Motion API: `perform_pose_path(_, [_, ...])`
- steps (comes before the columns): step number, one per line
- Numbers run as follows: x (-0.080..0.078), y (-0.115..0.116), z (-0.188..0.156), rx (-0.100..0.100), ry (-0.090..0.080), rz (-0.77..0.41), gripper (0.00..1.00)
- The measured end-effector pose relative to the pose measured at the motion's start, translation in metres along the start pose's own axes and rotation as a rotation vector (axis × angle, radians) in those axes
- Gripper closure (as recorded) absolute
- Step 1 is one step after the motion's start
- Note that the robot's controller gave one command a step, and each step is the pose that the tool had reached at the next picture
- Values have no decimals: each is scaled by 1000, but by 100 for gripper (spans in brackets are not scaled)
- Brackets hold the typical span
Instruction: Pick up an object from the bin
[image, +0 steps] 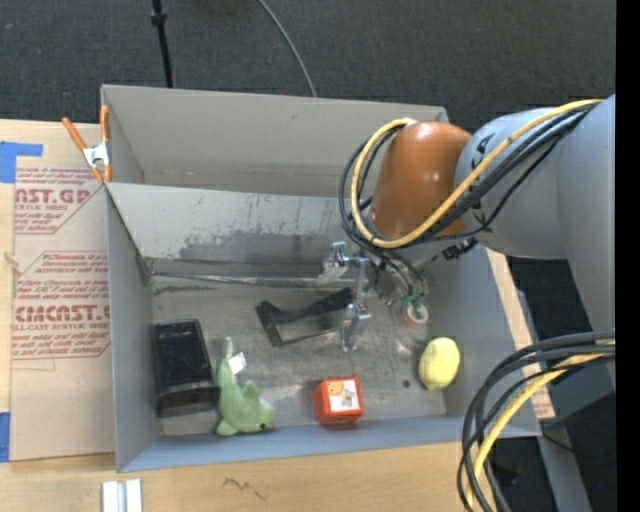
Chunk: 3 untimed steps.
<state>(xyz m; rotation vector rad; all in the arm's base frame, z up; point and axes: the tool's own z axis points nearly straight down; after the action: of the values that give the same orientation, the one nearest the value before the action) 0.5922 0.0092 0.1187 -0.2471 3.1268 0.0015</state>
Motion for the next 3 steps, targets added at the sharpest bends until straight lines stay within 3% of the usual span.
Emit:
perform_pose_path(1, [-4, -11, 39, -1, -2, -55, 0])
perform_pose_path(2, [-8, -10, 37, 1, -23, -55, 100])
perform_pose_path(3, [-8, -10, 37, 2, -23, -55, 100])
